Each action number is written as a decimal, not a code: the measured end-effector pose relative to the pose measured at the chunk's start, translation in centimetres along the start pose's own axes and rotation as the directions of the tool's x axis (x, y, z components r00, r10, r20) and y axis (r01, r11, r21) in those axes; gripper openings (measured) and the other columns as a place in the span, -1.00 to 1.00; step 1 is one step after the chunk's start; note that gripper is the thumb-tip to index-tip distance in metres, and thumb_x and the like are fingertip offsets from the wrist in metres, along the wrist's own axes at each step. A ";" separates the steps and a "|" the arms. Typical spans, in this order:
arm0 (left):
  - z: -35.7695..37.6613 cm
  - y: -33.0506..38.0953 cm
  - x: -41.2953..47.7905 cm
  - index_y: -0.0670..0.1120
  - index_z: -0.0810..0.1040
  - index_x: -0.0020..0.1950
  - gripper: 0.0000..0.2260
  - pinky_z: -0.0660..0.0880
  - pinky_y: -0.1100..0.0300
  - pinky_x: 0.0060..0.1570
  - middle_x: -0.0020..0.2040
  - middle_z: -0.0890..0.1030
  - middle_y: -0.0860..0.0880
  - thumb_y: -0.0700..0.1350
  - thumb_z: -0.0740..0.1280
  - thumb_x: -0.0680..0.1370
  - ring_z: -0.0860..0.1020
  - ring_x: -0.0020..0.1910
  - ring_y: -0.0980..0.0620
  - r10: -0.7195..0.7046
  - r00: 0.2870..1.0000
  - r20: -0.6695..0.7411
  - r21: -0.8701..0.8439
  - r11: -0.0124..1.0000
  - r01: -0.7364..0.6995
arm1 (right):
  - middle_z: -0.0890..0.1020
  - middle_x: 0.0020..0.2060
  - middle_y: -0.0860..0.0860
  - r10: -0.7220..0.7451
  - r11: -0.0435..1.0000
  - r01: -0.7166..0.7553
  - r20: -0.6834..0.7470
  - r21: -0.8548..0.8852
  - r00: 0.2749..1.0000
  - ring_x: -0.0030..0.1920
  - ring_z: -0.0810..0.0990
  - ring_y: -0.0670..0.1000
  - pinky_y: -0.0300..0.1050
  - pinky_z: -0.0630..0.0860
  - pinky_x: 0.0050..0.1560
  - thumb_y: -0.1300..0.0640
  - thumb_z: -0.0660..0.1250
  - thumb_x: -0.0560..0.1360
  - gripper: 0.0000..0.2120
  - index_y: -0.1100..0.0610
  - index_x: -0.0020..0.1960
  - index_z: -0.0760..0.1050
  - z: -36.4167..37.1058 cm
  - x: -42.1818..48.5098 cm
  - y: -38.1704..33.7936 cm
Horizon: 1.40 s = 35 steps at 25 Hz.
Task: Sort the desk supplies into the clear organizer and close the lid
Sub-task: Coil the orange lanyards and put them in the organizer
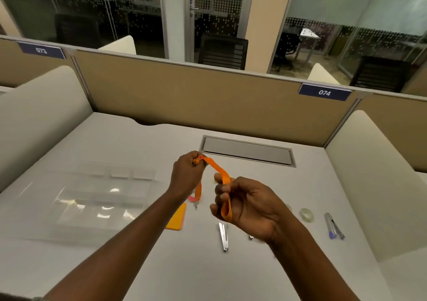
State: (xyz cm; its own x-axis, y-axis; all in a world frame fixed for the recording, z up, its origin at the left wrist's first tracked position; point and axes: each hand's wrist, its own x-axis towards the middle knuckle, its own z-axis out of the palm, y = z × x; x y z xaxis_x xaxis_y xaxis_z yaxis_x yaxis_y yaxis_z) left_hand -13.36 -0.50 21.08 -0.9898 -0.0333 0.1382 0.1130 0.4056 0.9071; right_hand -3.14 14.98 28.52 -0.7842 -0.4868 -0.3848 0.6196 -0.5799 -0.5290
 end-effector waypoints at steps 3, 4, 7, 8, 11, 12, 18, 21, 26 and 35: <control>-1.4 -1.5 -0.5 -0.09 0.63 -0.11 -0.83 0.56 -0.12 -0.14 -0.24 0.64 -0.16 -0.02 0.35 0.58 0.60 -0.21 -0.18 -0.028 0.972 0.235 0.008 1.000 0.026 | 0.64 -0.24 0.13 -0.315 0.948 0.312 -0.046 -0.062 0.948 -0.29 0.66 0.05 0.00 0.66 -0.11 0.36 0.19 0.54 -0.72 0.22 -0.03 0.68 2.3 2.7 -0.9; -1.7 -1.8 -0.9 -0.08 0.64 -0.10 -0.83 0.55 -0.06 -0.20 -0.25 0.64 -0.15 0.00 0.37 0.56 0.59 -0.26 -0.13 -0.046 0.941 0.335 -0.003 0.999 0.050 | 0.66 -0.22 0.11 -0.475 0.870 0.459 -0.059 -0.182 0.878 -0.23 0.67 0.04 -0.05 0.66 -0.08 0.37 0.14 0.58 -0.68 0.20 -0.03 0.67 2.6 3.9 -1.4; -2.7 -2.3 -2.1 -0.06 0.62 -0.11 -0.81 0.42 0.25 -0.45 -0.42 0.53 0.02 0.06 0.43 0.51 0.45 -0.47 0.13 -0.096 0.811 0.576 -0.049 0.987 0.152 | 0.71 -0.02 0.06 -0.861 0.164 0.557 0.158 -0.814 0.484 0.02 0.68 -0.02 -0.16 0.61 0.09 0.39 0.13 0.61 -0.69 0.20 0.12 0.62 1.9 7.5 -2.5; -3.1 -2.4 -2.4 -0.06 0.61 -0.10 -0.78 0.40 0.28 -0.47 -0.43 0.51 0.02 0.08 0.43 0.50 0.43 -0.49 0.13 -0.101 0.779 0.618 -0.054 0.984 0.171 | 0.70 0.03 0.07 -0.854 -0.135 0.426 0.323 -0.895 0.408 0.07 0.67 -0.01 -0.14 0.60 0.13 0.41 0.16 0.59 -0.70 0.21 0.15 0.61 1.0 8.4 -2.8; -5.1 -2.3 -2.3 -0.04 0.59 -0.10 -0.78 0.41 0.27 -0.48 -0.40 0.52 0.00 0.10 0.46 0.48 0.42 -0.50 0.12 -0.100 0.748 0.656 -0.072 0.978 0.194 | 0.68 0.04 0.10 -0.529 -0.687 0.095 0.585 -0.721 0.615 0.04 0.64 0.09 -0.06 0.61 0.02 0.38 0.31 0.52 -0.73 0.19 0.16 0.63 -2.1 9.7 -3.2; -5.7 -2.1 -2.1 -0.03 0.59 -0.11 -0.81 0.40 0.27 -0.49 -0.42 0.52 0.02 0.07 0.47 0.47 0.42 -0.50 0.13 -0.099 0.760 0.642 -0.076 0.979 0.191 | 0.67 0.02 0.08 -0.404 -0.750 0.066 0.534 -0.659 0.743 0.01 0.62 0.08 -0.07 0.58 -0.02 0.34 0.33 0.51 -0.76 0.17 0.13 0.64 -2.8 9.8 -3.1; -8.3 -1.1 -0.5 -0.06 0.65 -0.01 -0.91 0.56 0.15 -0.24 -0.13 0.69 -0.05 -0.08 0.44 0.52 0.61 -0.27 0.08 -0.049 0.904 0.426 0.052 0.998 0.030 | 0.64 -0.30 -0.03 -0.103 -0.427 0.124 0.185 -0.896 0.977 -0.29 0.55 -0.11 -0.20 0.48 -0.17 0.05 0.11 0.54 -0.69 0.07 -0.13 0.62 -4.0 7.6 -2.9; -8.1 -1.1 -0.4 -0.05 0.67 0.03 -0.90 0.44 0.38 -0.46 -0.36 0.64 0.14 -0.12 0.39 0.56 0.53 -0.47 0.20 -0.045 0.906 0.421 0.048 0.998 0.027 | 0.59 -0.30 0.18 0.033 0.149 0.196 0.203 -0.969 0.979 -0.28 0.56 0.02 -0.16 0.52 -0.13 0.09 0.08 0.55 -0.66 0.15 -0.14 0.61 -2.8 5.5 -3.1; -5.9 -1.3 -1.4 -0.02 0.65 -0.15 -0.90 0.37 0.31 -0.50 -0.47 0.52 0.07 -0.10 0.38 0.56 0.40 -0.51 0.13 -0.070 0.830 0.553 -0.051 0.992 0.118 | 0.64 -0.15 0.13 -0.027 0.719 0.296 0.401 -0.628 0.916 -0.09 0.63 0.09 0.05 0.58 0.08 0.16 0.12 0.63 -0.70 0.29 0.18 0.54 -1.0 3.8 -2.7; -2.0 -0.8 -5.0 -0.01 0.67 -0.05 -0.79 0.33 0.24 -0.46 -0.44 0.41 0.02 0.11 0.45 0.49 0.34 -0.50 0.08 -0.043 0.643 0.765 -0.153 0.957 0.246 | 0.70 -0.01 0.02 -0.384 -0.350 0.255 0.386 -0.901 0.839 0.00 0.66 -0.06 -0.05 0.60 0.09 0.22 0.19 0.64 -0.76 0.16 0.21 0.58 -4.2 4.9 -2.2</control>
State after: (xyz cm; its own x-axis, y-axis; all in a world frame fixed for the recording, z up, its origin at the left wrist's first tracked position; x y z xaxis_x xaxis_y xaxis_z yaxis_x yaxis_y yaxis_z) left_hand -8.32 -2.52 20.47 -0.7069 0.6600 -0.2542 -0.1220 0.2401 0.9630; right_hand -8.49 16.60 24.55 -0.8825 -0.4375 0.1727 -0.4475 0.6679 -0.5946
